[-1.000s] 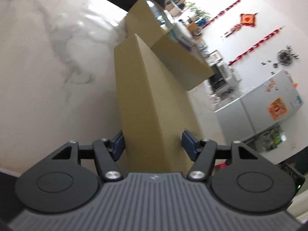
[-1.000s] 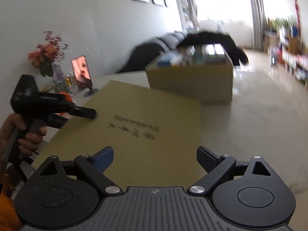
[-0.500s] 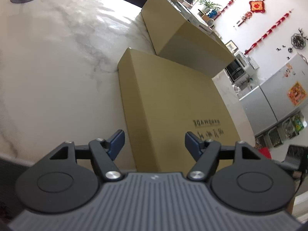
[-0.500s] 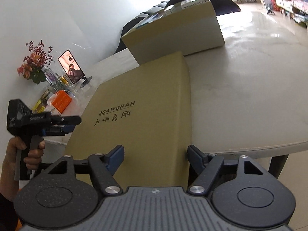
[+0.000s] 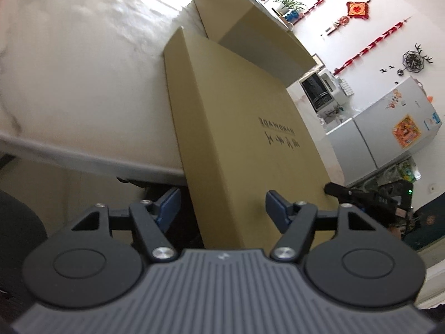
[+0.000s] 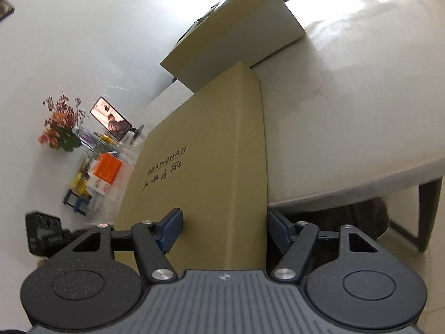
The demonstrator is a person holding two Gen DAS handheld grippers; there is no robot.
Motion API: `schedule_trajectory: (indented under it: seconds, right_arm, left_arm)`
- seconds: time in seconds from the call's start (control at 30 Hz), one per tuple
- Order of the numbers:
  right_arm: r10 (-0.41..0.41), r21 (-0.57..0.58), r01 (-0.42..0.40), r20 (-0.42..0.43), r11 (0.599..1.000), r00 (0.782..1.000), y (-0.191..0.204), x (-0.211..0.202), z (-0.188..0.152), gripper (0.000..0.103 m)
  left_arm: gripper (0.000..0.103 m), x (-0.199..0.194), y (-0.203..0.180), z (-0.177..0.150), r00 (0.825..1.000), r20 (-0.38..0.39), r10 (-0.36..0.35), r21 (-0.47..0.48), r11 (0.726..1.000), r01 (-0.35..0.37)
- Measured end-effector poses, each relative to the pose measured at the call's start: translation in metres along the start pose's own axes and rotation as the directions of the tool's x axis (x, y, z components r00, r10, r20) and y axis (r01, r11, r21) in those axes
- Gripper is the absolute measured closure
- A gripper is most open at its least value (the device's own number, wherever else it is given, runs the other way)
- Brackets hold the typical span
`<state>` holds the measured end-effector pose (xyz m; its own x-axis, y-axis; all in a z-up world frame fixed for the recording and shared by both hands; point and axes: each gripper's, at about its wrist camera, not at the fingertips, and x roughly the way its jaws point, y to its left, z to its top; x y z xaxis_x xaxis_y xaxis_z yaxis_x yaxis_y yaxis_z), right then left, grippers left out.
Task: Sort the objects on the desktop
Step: 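Tilt the lid down onto the box opening with both grippers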
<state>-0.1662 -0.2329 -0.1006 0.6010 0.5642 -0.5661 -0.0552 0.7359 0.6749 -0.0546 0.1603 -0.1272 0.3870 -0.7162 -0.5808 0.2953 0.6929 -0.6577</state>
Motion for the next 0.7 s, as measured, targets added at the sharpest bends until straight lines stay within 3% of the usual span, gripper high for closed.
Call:
schedule_trajectory:
  seconds: [0.1, 0.33, 0.5, 0.6, 0.7]
  right_arm:
    - [0.027, 0.039, -0.027, 0.001, 0.999, 1.000, -0.005, 0.002, -0.001, 0.034]
    - [0.011, 0.037, -0.012, 0.013, 0.999, 1.000, 0.003, -0.004, -0.004, 0.034]
    - [0.011, 0.046, -0.011, 0.003, 0.999, 1.000, 0.001, -0.004, -0.003, 0.034]
    - [0.019, 0.046, -0.019, -0.014, 0.999, 1.000, -0.003, 0.001, -0.002, 0.033]
    - [0.029, 0.050, -0.028, -0.012, 0.998, 1.000, -0.004, 0.001, -0.001, 0.033]
  left_arm:
    - [0.043, 0.003, 0.000, -0.002, 1.000, 0.012, -0.021, 0.001, 1.000, 0.021]
    - [0.050, -0.004, -0.008, 0.000, 0.999, 0.042, 0.003, 0.048, 0.999, -0.005]
    - [0.049, -0.001, 0.002, 0.002, 0.999, 0.032, -0.015, 0.022, 1.000, 0.014]
    - [0.040, 0.001, 0.009, 0.001, 0.999, 0.023, -0.028, -0.003, 1.000, 0.028]
    - [0.038, 0.002, 0.014, -0.002, 0.999, 0.021, -0.043, -0.022, 0.999, 0.043]
